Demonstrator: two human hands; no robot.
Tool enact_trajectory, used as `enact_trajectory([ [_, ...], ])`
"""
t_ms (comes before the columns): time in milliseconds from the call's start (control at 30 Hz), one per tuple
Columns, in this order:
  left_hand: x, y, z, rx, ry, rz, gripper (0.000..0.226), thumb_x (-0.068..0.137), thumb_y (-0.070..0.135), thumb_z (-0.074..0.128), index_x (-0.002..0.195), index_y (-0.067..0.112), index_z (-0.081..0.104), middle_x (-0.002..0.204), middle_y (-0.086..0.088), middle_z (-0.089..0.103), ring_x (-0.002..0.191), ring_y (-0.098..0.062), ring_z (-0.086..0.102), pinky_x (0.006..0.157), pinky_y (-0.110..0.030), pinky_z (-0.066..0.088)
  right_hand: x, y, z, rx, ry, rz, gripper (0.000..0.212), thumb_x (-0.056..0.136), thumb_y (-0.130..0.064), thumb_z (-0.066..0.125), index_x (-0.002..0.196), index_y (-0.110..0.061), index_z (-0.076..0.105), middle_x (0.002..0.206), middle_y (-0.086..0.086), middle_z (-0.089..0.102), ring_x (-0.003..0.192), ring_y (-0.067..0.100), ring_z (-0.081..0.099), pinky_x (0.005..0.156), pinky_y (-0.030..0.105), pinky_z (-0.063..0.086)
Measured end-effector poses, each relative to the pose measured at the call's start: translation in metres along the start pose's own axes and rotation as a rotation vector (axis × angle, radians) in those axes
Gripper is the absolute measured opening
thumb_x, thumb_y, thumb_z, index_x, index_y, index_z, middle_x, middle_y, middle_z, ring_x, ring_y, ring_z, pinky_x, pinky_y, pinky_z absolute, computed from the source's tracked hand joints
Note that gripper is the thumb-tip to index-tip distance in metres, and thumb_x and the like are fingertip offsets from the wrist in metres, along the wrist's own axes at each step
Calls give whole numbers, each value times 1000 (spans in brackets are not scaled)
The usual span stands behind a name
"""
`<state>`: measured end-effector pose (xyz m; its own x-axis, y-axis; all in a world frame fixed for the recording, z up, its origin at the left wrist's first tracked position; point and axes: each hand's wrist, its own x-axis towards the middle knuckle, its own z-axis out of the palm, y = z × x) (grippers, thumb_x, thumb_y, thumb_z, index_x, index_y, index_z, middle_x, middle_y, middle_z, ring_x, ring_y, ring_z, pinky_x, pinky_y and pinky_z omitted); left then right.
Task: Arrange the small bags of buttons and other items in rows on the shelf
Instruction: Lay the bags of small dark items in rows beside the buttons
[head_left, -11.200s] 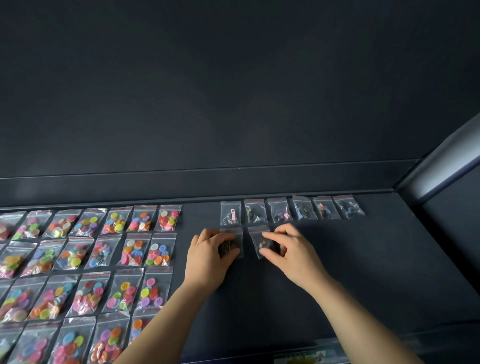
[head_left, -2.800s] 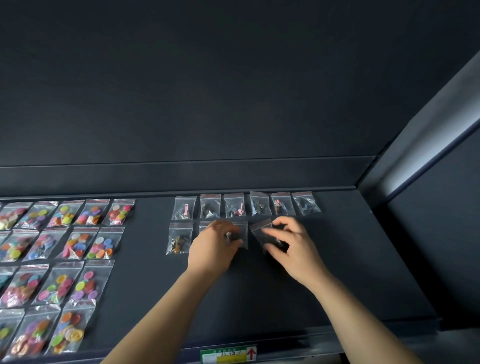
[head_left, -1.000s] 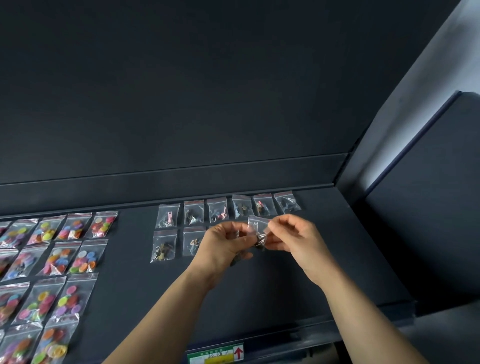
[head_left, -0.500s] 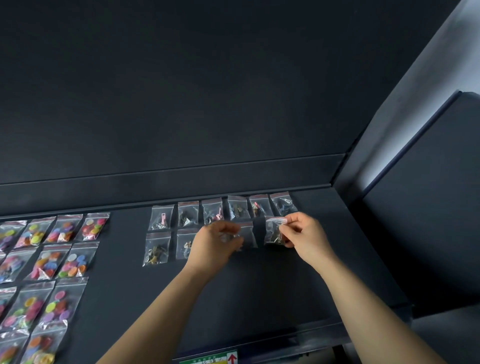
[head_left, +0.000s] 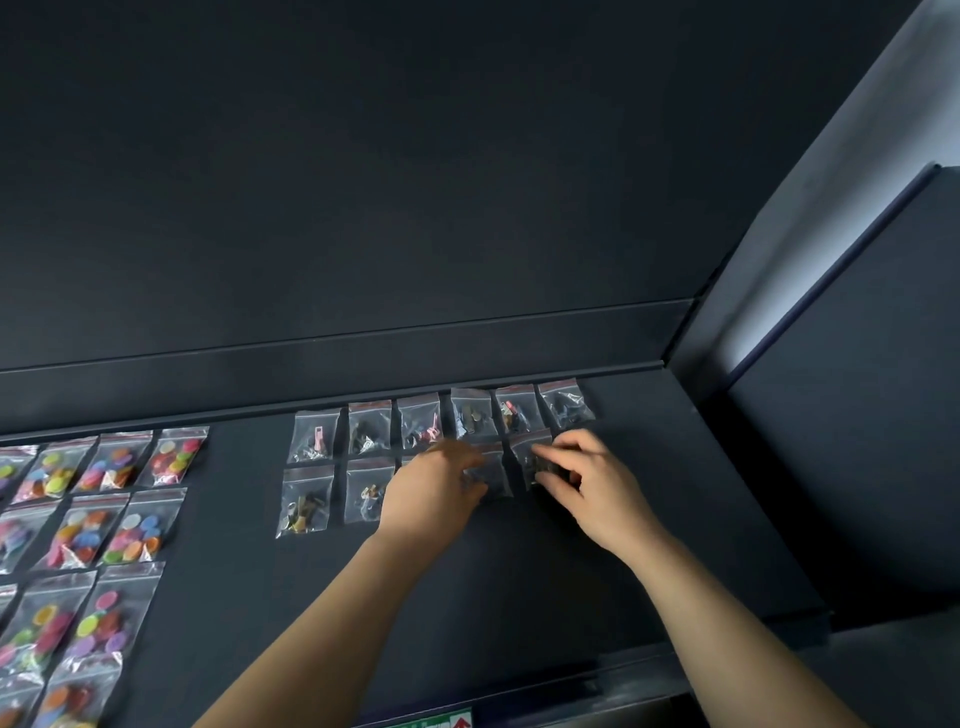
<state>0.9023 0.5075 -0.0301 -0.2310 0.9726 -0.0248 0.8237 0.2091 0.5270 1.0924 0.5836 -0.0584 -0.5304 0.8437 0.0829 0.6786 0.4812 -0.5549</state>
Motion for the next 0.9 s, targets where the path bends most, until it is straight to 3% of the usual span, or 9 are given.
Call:
enact_trajectory([
  [200, 0, -1, 1, 15, -25, 6, 30, 86, 22, 63, 116, 25, 67, 126, 12, 60, 113, -14, 58, 88, -27, 47, -3, 1, 0, -42, -28, -17, 34, 92, -35, 60, 123, -23, 65, 137, -15, 43, 77, 11, 59, 71, 23, 44],
  [300, 0, -2, 0, 21, -24, 2, 29, 87, 23, 62, 115, 25, 67, 125, 12, 60, 112, -14, 58, 88, -28, 47, -3, -1, 1, -47, 26, -46, 29, 91, -32, 61, 116, -19, 69, 135, -13, 50, 91, 11, 59, 78, 22, 44],
  [400, 1, -3, 0, 36, -18, -3, 28, 87, 24, 62, 114, 25, 67, 126, 11, 59, 112, -16, 58, 87, -28, 47, -1, -1, 3, -60, 46, -67, 30, 92, -27, 61, 121, -19, 67, 132, -9, 57, 108, 15, 54, 90, 20, 38],
  [733, 2, -2, -2, 17, -37, -19, 27, 85, 23, 64, 112, 26, 68, 121, 10, 64, 107, -15, 60, 84, -26, 47, 2, -3, 2, -111, 27, -66, 34, 94, -30, 58, 127, -22, 62, 134, -9, 56, 111, 16, 51, 91, 21, 37],
  [833, 0, 6, -11, -214, 23, -89, 27, 82, 30, 71, 108, 24, 69, 104, 9, 66, 89, -9, 63, 73, -20, 43, 0, -7, -4, -33, 48, -31, 35, 93, -32, 58, 127, -23, 62, 136, -13, 52, 116, 11, 48, 91, 20, 37],
  [900, -1, 14, -20, -701, -23, -241, 26, 85, 34, 68, 104, 18, 67, 83, 8, 64, 62, -6, 59, 57, -21, 42, -1, -14, -13, 117, 99, 1, 29, 92, -29, 62, 120, -22, 67, 122, -14, 60, 109, 5, 52, 87, 13, 38],
])
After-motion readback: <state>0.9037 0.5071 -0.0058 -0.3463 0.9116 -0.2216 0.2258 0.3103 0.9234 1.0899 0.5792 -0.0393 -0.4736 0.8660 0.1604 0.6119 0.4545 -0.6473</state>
